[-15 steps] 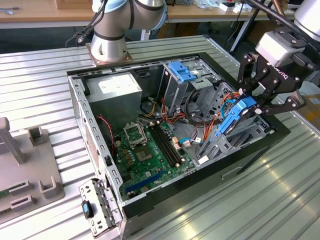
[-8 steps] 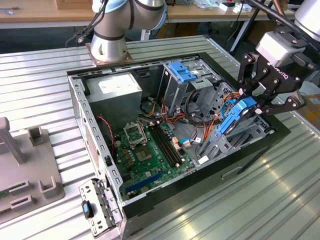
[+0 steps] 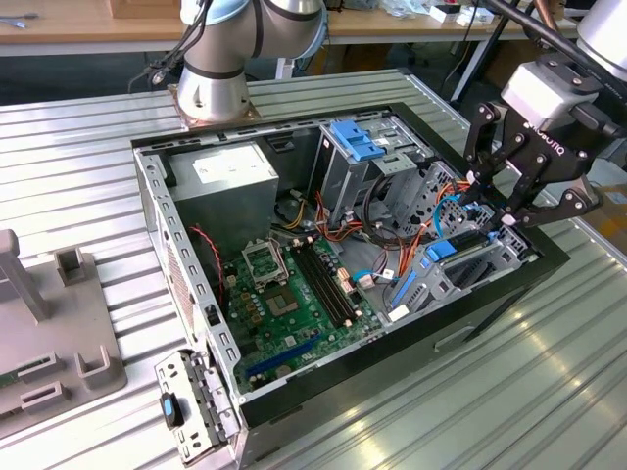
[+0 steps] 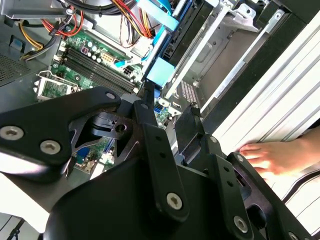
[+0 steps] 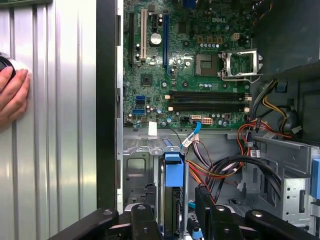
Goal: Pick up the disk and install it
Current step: 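Insert the disk into the insertion slot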
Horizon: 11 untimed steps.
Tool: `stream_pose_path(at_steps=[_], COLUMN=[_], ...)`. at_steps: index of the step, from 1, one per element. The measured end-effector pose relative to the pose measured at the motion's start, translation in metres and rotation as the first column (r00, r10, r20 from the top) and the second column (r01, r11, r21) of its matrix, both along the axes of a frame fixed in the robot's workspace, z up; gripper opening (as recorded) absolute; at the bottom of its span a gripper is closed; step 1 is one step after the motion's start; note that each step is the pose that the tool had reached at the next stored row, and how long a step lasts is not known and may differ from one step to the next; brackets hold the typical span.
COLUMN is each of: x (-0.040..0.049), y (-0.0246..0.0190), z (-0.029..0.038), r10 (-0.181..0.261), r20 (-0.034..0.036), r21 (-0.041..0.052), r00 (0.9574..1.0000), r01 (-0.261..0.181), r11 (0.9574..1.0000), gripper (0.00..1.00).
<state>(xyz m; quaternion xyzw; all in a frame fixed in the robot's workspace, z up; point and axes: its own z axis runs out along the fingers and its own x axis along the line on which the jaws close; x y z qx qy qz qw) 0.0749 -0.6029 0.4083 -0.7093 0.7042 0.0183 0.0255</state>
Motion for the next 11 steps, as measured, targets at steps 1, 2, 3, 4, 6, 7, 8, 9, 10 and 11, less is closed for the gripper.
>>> stream_pose_path(at_steps=[1,2,3,4,6,7,8,9,10,11], x=[0.0000,0.0006,0.0028,0.0057,0.0087,0.0097,0.0099,0.0109,0.0114,0.0122], y=[0.0000,0.0000,0.0000,0.0000,0.0000,0.0001,0.0001,0.0000,0.0000,0.0000], z=[0.0000,-0.0001,-0.0001,-0.0003,-0.0004,-0.0005,-0.0009,-0.0053,-0.0082,-0.0119], r10=[0.000,0.000,0.000,0.000,0.000,0.000,0.000,0.000,0.000,0.000], r20=[0.0000,0.0000,0.0000,0.0000,0.0000,0.0000,0.0000,0.0000,-0.0003,-0.0006], r21=[-0.0001,0.0001,0.0001,0.0001,0.0000,0.0000,-0.0001,0.0001,0.0000,-0.0001], r00=[1.0000,1.0000,1.0000,1.0000,1.0000,1.0000,1.0000,1.0000,1.0000,1.0000], r01=[0.000,0.000,0.000,0.000,0.000,0.000,0.000,0.000,0.000,0.000], r11=[1.0000,1.0000,1.0000,1.0000,1.0000,1.0000,1.0000,1.0000,1.0000,1.0000], gripper=[0.44,0.44,0.44,0.44,0.44,0.44,0.44,0.44,0.44,0.44])
